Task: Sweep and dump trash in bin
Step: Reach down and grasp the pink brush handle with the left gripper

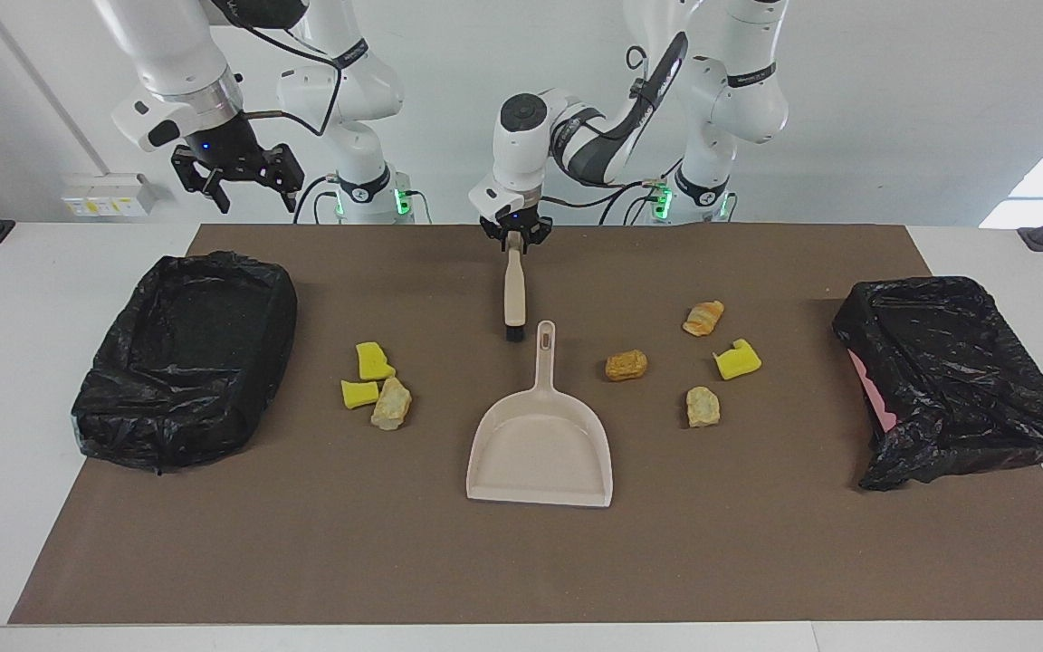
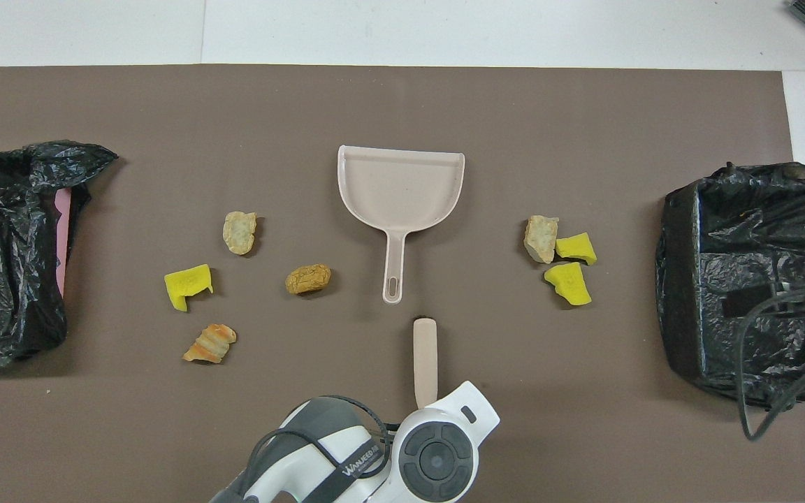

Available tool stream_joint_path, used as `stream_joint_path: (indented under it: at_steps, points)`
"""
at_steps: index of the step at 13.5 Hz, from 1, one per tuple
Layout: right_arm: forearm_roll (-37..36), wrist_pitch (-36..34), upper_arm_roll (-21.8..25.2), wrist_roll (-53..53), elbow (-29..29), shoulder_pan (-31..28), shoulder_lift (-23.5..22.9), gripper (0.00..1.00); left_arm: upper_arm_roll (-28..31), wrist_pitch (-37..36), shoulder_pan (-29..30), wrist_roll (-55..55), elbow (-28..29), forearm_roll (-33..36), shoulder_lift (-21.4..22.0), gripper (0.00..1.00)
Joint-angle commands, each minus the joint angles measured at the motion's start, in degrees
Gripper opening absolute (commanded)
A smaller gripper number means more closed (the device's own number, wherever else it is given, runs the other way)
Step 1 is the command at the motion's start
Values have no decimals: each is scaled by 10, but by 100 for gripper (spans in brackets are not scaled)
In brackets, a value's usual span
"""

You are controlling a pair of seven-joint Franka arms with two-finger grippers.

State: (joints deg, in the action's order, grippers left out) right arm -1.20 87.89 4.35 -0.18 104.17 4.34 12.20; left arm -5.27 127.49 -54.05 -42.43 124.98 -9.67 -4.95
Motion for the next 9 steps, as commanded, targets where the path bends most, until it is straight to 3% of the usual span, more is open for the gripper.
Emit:
stream_joint_path:
  at_steps: [1, 4, 5, 6, 9]
  points:
    - [7, 1, -3, -16, 17, -5, 17, 100, 10, 6, -11, -7, 5, -3, 0, 43]
    - [7, 5, -4, -10, 17, -2, 16, 100, 10, 7, -10, -8, 8, -4, 1, 43]
    - [7, 6, -4, -10, 13, -1, 13, 100, 10, 2, -10, -9, 7, -4, 1, 30]
    - [7, 7, -4, -9, 9, -1, 11, 100, 10, 0, -10, -11, 5, -4, 1, 2]
    - [30, 12, -4, -10, -10, -1, -5, 100, 17, -48, 17, -5, -7, -4, 13, 0]
